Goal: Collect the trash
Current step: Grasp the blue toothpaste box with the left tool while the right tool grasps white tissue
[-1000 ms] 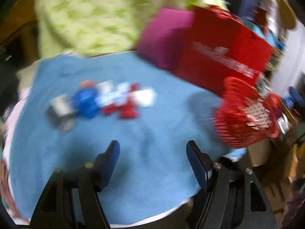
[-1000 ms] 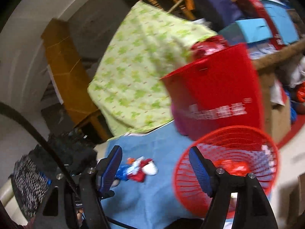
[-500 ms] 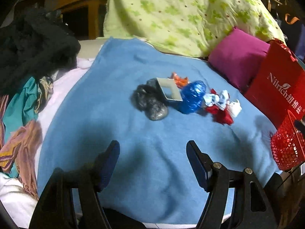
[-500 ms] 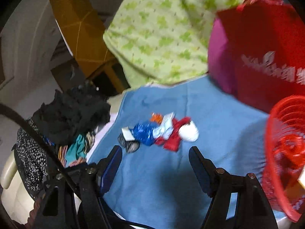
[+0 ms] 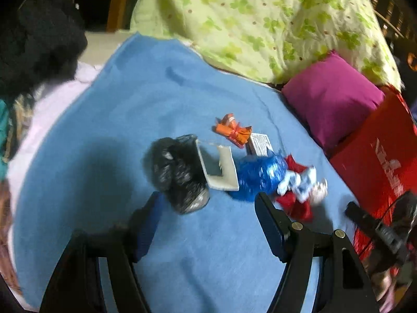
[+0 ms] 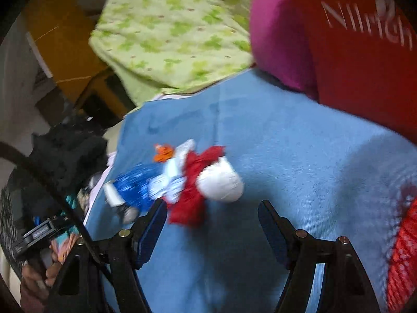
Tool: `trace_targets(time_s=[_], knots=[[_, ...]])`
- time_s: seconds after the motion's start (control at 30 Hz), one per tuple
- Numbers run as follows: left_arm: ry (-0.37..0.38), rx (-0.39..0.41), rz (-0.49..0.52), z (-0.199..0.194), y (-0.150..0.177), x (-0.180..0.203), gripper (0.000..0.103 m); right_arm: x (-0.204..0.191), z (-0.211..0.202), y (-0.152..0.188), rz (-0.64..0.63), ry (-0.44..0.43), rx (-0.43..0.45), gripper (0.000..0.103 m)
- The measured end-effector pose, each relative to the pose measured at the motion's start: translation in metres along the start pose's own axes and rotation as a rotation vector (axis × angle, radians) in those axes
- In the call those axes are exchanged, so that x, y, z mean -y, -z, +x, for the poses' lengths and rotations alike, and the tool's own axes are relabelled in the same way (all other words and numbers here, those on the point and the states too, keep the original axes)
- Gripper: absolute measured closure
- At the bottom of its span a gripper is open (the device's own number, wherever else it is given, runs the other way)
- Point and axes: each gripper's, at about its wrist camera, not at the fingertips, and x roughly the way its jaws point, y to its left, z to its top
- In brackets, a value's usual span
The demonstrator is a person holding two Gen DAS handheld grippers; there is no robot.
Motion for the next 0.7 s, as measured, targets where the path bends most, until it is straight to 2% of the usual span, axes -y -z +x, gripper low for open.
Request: trace_targets(time_s=[0.17,0.3,0.4,0.43,0.53,0.6,0.67,0.7], knots=[[0.003,-0.064,-0.102,0.036,-0.018,-0.001,0.030,0.021,0.033,-0.016,0.090,-0.041,0.010,0.028],[-0.003,-0.072,-0.121,0.048,-0.022,0.007,0.030,0.018,0.055,-0.021,0.074,-0.082,-0.034,0.032],[-0.030,-0.092,-0.117,0.059,-0.024,0.013,0.030,0.013,0.074,-0.017,0.048,-0.086,-0.124,0.047],[-0.039,-0.097,-0.116,0.062,-0.025,0.013,0.030,0.012,0.077,-0.014,0.041,-0.075,-0.143,0.056],[-0.077,-0.107,-0.122,0.069,-0.027,0.013,0.030,0.012,0.071,-0.014,0.031,-0.085,-0.127,0.064],[-0.074,-0.103,-0.131,0.072,-0.027,0.012,0.043,0.011,0.063,-0.015,0.026,-0.092,-0.097,0.065],[-0.064,-0.118,-0.135,0.076,-0.026,0.012,0.066,0.011,0.055,-0.015,0.023,-0.092,-0.072,0.066],[-0.059,-0.125,-0.133,0.077,-0.025,0.013,0.068,0.011,0.051,-0.015,0.024,-0.094,-0.066,0.066]])
